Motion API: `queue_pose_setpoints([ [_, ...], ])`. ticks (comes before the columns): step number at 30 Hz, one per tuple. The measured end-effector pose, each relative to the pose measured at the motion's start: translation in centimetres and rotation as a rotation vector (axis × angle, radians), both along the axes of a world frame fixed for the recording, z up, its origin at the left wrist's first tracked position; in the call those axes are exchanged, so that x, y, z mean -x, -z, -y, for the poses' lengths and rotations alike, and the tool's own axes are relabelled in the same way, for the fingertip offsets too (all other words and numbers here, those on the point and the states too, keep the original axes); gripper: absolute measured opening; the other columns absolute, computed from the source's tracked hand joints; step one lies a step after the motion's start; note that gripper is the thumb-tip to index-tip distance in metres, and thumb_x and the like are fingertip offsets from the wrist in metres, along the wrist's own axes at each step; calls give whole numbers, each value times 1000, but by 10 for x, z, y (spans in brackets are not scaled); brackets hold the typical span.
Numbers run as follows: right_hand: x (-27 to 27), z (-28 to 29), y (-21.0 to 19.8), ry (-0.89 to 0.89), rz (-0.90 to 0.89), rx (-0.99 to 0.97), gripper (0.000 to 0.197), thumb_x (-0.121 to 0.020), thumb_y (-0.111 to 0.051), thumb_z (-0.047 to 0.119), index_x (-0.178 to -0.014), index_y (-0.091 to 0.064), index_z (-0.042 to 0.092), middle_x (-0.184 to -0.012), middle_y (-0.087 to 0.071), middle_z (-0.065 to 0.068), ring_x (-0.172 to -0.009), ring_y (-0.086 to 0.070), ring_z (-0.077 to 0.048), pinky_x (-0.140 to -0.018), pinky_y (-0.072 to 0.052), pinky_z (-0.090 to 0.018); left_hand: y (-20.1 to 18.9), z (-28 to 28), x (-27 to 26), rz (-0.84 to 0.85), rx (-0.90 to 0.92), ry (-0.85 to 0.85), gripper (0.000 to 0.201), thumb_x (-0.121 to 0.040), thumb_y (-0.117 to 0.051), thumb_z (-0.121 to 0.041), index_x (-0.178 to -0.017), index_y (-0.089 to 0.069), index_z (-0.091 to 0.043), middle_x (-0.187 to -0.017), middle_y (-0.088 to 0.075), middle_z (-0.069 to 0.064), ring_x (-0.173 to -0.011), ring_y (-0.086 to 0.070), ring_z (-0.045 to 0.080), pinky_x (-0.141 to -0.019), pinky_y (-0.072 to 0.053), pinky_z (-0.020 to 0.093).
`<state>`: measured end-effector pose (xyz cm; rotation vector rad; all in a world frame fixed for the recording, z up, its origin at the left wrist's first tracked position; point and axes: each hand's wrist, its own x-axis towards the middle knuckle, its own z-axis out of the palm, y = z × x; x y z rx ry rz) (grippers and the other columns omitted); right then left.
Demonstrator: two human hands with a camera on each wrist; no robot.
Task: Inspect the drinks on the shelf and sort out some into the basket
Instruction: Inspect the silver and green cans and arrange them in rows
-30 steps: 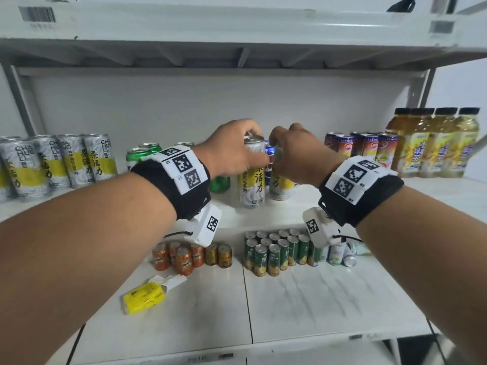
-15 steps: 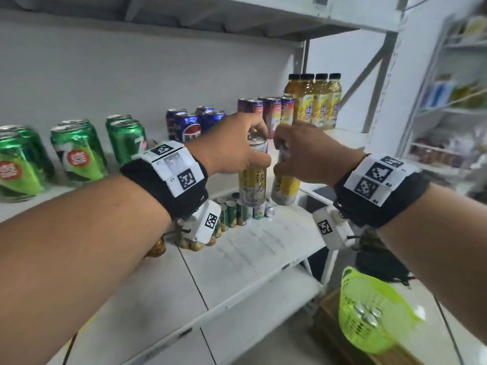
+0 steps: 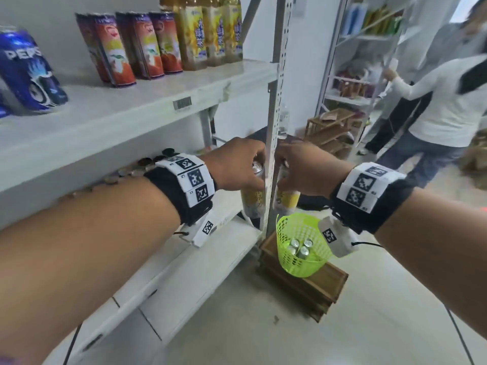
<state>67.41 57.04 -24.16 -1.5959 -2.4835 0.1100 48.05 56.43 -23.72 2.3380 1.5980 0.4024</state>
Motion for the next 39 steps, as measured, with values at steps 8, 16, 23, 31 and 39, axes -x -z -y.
queue_pose_setpoints([
  [8, -102, -111, 88, -29, -24, 93, 36, -70, -85, 29, -97, -62, 19, -92, -55, -5, -79, -51, -27, -69, -43, -34, 90, -105, -100, -15, 136, -14, 45, -74, -92, -25, -109, -66, -14, -104, -71, 5, -95, -67, 27, -82, -57, 37],
  [16, -148, -194, 189, 48, -9, 305, 35, -76, -80, 23, -106, -63, 13, -99, -52, -8, -89, -57, -33, -75, -48, -36, 186, -191, -147, -48, 260, -4, 42, -75, -89, -25, -105, -62, -12, -99, -65, 4, -94, -63, 29, -83, -55, 44],
  [23, -183, -262, 307, 127, 48, 468, 36, -78, -75, 22, -112, -63, 16, -107, -53, -10, -95, -57, -34, -72, -42, -33, 310, -284, -189, -170, 391, 150, 42, -73, -84, -28, -98, -49, -23, -99, -53, -3, -96, -62, 30, -82, -55, 46],
  [31, -229, -292, 437, 258, 26, 741, 44, -82, -76, 24, -122, -62, 13, -118, -53, -16, -110, -56, -38, -90, -54, -45, 460, -317, -225, -121, 591, 138, 47, -76, -88, -31, -111, -59, -16, -115, -62, 7, -105, -62, 31, -80, -47, 35],
  [39, -250, -307, 556, 286, 26, 854, 46, -88, -70, 20, -133, -60, 10, -127, -51, -19, -116, -56, -42, -96, -53, -46, 566, -299, -249, -91, 701, -16, 49, -82, -87, -25, -121, -61, -8, -124, -63, 18, -114, -62, 39, -92, -50, 42],
])
